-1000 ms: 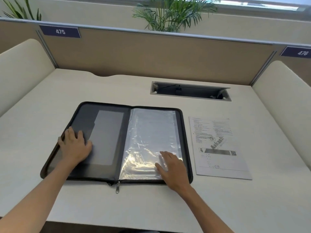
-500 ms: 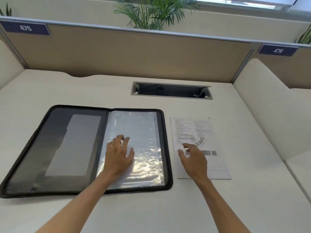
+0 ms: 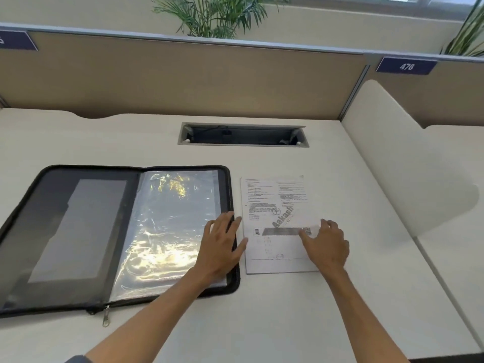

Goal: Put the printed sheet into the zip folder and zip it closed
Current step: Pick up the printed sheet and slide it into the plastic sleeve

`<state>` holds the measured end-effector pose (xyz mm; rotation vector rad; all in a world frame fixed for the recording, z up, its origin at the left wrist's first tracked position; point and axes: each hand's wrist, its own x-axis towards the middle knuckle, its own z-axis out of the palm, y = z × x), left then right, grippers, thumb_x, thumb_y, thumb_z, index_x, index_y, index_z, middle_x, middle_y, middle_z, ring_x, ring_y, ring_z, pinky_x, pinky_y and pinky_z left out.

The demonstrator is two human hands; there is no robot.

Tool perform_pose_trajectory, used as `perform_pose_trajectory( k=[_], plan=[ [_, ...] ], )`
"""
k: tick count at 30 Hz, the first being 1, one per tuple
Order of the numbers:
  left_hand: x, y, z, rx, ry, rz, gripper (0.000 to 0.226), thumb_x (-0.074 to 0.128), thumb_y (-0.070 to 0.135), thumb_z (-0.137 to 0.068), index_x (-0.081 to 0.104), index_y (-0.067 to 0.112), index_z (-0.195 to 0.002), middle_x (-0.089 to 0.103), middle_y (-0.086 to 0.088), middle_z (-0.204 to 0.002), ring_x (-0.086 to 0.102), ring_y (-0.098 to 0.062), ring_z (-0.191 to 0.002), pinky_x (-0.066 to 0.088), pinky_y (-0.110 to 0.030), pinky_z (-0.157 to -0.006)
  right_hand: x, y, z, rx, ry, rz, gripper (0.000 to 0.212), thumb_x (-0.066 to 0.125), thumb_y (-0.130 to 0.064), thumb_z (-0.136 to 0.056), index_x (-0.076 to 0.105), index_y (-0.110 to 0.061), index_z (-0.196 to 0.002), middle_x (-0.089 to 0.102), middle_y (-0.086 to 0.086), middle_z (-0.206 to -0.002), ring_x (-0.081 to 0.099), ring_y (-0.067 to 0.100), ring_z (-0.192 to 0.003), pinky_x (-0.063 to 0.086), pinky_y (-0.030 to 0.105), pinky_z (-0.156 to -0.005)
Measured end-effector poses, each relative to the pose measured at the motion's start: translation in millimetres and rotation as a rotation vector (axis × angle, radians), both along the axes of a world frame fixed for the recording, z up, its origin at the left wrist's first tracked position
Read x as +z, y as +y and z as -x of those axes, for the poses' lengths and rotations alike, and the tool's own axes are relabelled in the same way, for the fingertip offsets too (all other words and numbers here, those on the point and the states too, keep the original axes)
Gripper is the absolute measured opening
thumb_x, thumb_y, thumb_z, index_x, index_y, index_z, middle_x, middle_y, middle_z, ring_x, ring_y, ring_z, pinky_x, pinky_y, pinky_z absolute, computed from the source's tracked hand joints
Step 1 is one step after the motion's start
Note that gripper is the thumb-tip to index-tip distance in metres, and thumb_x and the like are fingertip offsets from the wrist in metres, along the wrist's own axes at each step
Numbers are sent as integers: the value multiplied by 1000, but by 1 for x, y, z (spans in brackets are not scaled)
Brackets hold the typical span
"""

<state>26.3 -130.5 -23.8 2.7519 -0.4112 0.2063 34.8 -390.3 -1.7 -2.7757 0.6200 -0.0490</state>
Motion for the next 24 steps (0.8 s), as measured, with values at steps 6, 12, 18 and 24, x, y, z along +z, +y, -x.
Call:
perform_pose_trajectory(
  k=[6,12,18,24],
  plan=[
    [-11,-17,0,-50,51,-54,65,24,58,-95,33,23,-149,36,-4,-153,26,-21,-144,17,-45,-118,-3,-1,-2,-21,75,89,67,53,-65,-83,60,-7,-117,54,9,-124,50,28,-115,41,40,-87],
    [-22,-20,1,-60,72,-87,62,34,57,-93,40,26,-146,39,-7,-151,30,-22,-142,17,-46,-117,-1,-1,-8,-32,94,93,64,58,-64,-78,62,-7,-108,55,8,-116,53,28,-106,41,39,-84],
    [-25,-22,1,-40,27,-78,58,41,56,-90,54,23,-136,47,-9,-146,41,-25,-137,25,-50,-114,6,-1,-18,-52,185,44,62,65,-61,-76,59,-8,-109,55,9,-117,57,28,-106,39,38,-88],
    [-26,-22,1,-36,11,-75,58,40,57,-90,52,24,-137,45,-8,-148,39,-23,-138,22,-48,-116,9,-8,-28,-67,212,-137,89,79,-55,-66,40,-3,-127,51,15,-129,49,34,-121,42,43,-96]
  ],
)
